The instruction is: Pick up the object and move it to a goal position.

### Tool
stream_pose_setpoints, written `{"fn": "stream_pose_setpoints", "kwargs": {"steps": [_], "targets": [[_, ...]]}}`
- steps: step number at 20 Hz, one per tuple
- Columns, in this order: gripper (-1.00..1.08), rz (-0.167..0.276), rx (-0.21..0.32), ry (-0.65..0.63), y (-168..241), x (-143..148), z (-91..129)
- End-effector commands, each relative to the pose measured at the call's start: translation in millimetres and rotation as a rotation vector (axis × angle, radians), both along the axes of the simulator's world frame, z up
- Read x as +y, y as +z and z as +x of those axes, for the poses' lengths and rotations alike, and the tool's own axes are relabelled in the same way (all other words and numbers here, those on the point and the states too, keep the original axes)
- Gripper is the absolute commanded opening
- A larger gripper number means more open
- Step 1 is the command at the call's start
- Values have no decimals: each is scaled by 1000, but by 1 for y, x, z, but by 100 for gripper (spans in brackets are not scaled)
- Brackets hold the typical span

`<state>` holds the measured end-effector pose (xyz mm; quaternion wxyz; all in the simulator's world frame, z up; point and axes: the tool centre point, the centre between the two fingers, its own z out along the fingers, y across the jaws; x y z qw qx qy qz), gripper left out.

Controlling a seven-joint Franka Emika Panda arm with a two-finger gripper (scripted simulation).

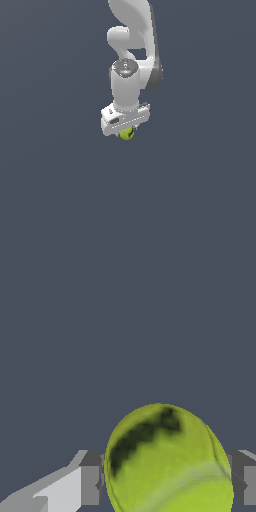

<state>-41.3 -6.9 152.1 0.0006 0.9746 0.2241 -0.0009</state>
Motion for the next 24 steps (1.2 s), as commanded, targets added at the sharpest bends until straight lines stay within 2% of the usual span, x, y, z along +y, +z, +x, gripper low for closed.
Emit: {"fn": "stream_pose_setpoints", "kwargs": {"steps": [1,17,24], "targets": [[-100,-1,-2,1,27,18,0],[-100,0,-2,1,194,128,4],[-100,0,-2,1,255,169,8]]}}
